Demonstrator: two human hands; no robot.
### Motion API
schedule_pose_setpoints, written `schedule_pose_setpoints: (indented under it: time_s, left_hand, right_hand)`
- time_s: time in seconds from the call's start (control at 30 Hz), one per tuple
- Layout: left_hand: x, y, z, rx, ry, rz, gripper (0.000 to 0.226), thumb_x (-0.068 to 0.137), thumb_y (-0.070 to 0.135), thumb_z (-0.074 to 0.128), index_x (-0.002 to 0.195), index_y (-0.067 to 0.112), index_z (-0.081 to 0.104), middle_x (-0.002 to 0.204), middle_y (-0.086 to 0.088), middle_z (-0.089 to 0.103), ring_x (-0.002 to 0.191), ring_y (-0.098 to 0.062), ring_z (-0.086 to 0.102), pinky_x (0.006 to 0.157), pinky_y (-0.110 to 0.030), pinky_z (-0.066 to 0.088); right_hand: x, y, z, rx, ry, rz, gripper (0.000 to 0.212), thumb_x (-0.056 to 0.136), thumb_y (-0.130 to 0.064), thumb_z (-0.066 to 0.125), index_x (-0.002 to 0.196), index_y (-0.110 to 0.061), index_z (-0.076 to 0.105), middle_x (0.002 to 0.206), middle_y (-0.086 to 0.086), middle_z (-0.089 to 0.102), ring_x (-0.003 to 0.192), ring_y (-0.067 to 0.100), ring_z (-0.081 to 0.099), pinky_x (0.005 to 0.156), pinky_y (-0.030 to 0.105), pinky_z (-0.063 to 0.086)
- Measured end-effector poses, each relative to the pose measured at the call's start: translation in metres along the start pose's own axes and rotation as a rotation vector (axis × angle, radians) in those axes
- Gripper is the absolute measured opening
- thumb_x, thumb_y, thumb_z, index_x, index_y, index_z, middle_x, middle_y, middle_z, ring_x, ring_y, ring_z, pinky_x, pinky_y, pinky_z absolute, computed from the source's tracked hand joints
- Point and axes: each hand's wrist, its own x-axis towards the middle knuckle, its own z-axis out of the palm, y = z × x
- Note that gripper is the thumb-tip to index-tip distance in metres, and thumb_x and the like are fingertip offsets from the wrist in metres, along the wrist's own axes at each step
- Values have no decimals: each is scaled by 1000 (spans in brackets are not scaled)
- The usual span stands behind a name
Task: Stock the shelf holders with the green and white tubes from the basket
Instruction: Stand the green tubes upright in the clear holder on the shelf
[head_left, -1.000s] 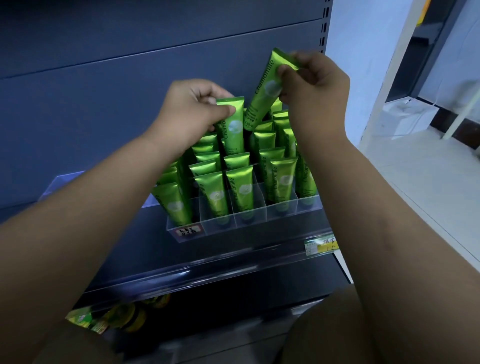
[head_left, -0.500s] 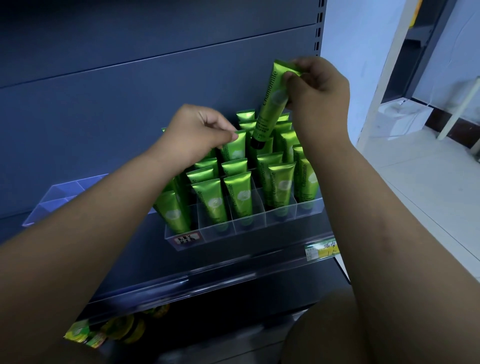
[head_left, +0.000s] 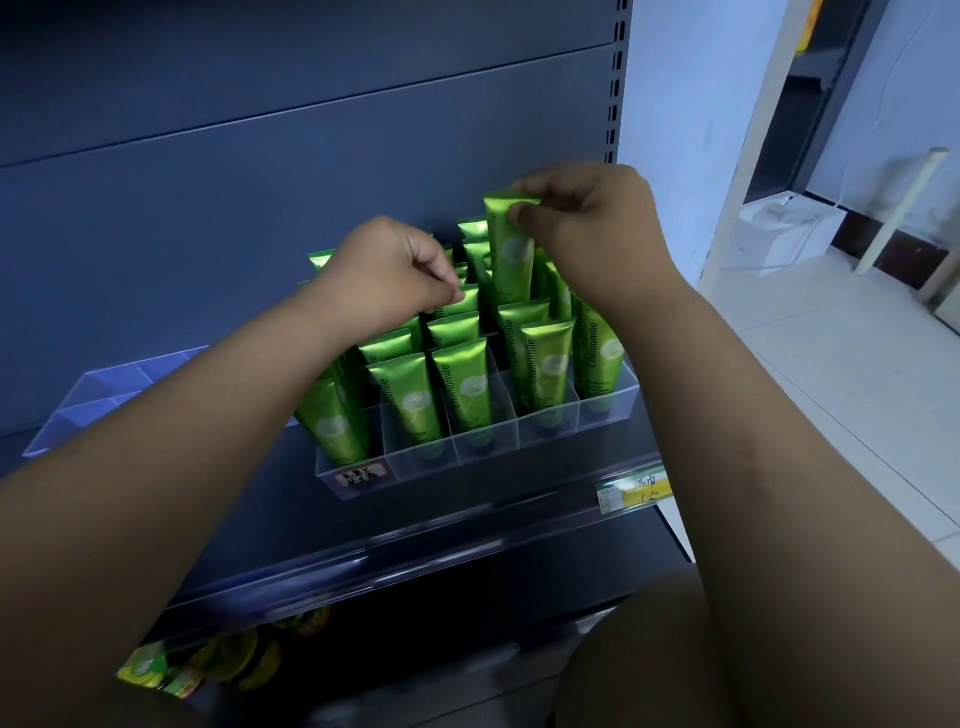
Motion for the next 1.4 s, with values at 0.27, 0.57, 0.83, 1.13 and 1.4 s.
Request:
schedule_pose_setpoints:
  time_s: [0.27,0.57,0.83,1.13,1.4]
  left_hand:
    - [-2,-2,4,87,3,20,5,81,20,85,83,18,81,81,6,75,81,-14,69,75,-28,54]
    - [0,-1,6,172,10,81,4,82,21,84,82,20,80,80,9,73,81,-16,69,74,-28,51]
    - [-1,-3,4,166,25,84,3,83,21,83,83,22,81,81,9,74,82,-13,70,80,-31,56]
    - [-3,-8,3,231,68,177,7,80,23,85,84,26,79,94,-1,70,106,-27,49,83,-28,35]
    - [-2,-12,4,230,56,193,10,80,24,86,83,28,77,97,2,71,106,-27,53,90,-31,38]
  right_hand:
    - [-1,13,4,-217,-110,-81,13,91,-25,70,93,-23,82,88,-8,76,76,0,65,64,7,45]
    - [-1,12,2,-295,-186,-30,11,88,-20,72,87,-21,82,77,-12,73,67,7,66,55,12,48]
    - [-1,16,6,-477,-311,-15,12,87,-23,70,82,-27,80,87,-12,75,92,10,67,82,37,59]
    - [-1,13,4,-521,-318,18,17,87,-19,66,86,-27,81,93,-5,76,94,16,69,85,38,59]
    - [-1,10,6,-584,-278,29,20,81,-20,58,82,-23,79,83,-2,74,83,20,69,76,39,61]
